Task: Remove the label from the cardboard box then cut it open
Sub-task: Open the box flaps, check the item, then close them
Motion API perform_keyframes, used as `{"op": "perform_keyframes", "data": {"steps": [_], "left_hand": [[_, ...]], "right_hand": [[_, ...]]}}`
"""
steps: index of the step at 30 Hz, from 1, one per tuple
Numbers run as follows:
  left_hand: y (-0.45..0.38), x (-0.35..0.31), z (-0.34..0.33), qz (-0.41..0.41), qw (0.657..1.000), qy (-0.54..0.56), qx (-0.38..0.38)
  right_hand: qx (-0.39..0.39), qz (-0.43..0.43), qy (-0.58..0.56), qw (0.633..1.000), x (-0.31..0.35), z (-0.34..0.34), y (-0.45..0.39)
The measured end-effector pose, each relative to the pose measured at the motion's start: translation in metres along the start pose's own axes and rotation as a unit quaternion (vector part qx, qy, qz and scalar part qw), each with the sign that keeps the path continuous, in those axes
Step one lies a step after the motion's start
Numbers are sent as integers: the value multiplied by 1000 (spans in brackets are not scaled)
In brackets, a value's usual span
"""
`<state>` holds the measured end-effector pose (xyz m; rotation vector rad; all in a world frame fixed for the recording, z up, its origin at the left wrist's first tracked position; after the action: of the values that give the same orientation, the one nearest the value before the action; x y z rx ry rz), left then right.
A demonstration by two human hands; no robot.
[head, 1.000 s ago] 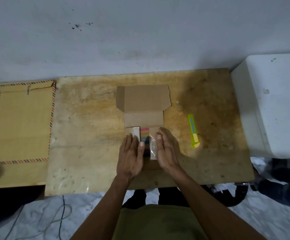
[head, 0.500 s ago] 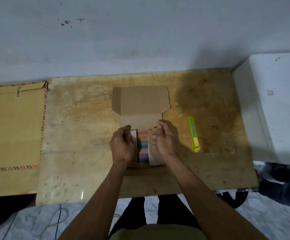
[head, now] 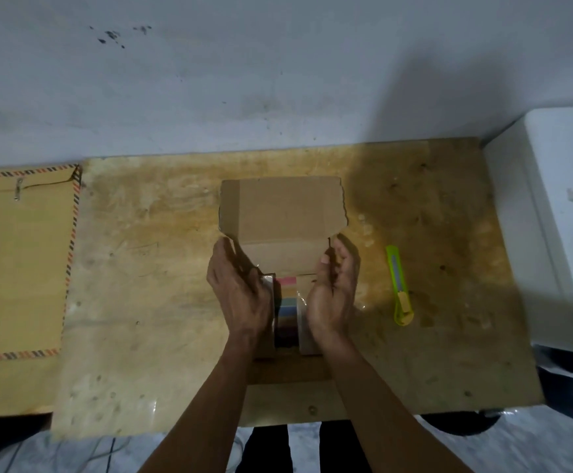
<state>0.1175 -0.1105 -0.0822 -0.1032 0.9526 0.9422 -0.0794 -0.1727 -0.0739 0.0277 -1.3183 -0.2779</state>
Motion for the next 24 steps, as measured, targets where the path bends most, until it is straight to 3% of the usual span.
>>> {"op": "perform_keyframes", "data": {"steps": [6, 11, 18, 24], "left_hand": [[-16, -1, -6, 26, 991, 114, 61], [-16, -4, -1, 98, 978, 174, 65], [-16, -15, -3, 14, 997, 29, 63], [-12, -16, -6, 16, 999, 23, 27]], "right_hand": [[16, -97, -116, 988, 3, -13, -21], [15, -145, -146, 979, 2, -14, -18], [51, -117, -92, 988, 6, -20, -20], [112, -48, 22, 992, 14, -25, -27]]}}
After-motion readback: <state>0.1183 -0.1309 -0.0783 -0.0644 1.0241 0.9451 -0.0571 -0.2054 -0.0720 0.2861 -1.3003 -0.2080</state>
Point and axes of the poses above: each hand's wrist, its own y-axis away from the middle knuckle, its own z-axis out of the back of the hand, x = y × z, the point moved 10 cm from there along -y, towards the middle knuckle, and after that the axes turned 9 degrees about z, right-handed, at the moved point
